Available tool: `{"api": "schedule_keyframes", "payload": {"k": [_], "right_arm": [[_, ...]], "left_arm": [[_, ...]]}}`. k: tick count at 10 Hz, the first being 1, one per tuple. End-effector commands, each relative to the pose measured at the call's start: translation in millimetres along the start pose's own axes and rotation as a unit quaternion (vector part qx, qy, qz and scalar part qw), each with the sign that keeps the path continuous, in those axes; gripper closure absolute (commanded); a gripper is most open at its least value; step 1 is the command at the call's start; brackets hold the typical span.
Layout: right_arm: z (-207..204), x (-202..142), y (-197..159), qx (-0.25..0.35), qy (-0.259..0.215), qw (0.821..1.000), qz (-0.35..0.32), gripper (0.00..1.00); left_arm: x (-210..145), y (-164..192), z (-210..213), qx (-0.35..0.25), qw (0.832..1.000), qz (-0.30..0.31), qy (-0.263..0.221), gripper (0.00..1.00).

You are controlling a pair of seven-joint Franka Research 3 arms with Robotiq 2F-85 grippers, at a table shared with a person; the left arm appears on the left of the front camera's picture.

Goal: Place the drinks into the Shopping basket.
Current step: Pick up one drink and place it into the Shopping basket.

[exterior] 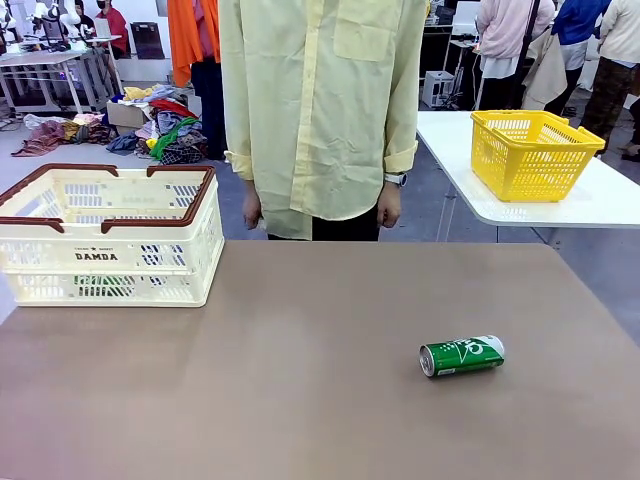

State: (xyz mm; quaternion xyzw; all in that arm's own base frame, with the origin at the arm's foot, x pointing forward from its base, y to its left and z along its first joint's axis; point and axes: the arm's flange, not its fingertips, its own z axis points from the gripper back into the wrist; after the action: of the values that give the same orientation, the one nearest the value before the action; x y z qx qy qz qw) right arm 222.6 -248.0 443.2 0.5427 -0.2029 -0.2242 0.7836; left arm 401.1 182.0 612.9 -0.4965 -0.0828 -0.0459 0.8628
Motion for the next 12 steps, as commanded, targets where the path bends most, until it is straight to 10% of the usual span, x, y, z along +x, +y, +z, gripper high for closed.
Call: {"api": "schedule_keyframes", "payload": {"k": [1,5,6,12], "right_arm": [[2,0,0,0.008,0.000,1.000,0.012,0.00],[2,0,0,0.008,0.000,1.000,0.012,0.00],[2,0,0,0.008,0.000,1.000,0.012,0.00],[2,0,0,0.008,0.000,1.000,0.012,0.00]], "left_arm": [[-22,45,-5,-0.084,0.996,-0.008,-0.023,0.00],[41,89,-38,-0.118,0.992,0.015,0.051,0.00],[-18,95,-24,-0.121,0.993,0.014,-0.002,0.00],[-18,95,-24,-0.121,0.993,0.014,-0.002,0.00]]}}
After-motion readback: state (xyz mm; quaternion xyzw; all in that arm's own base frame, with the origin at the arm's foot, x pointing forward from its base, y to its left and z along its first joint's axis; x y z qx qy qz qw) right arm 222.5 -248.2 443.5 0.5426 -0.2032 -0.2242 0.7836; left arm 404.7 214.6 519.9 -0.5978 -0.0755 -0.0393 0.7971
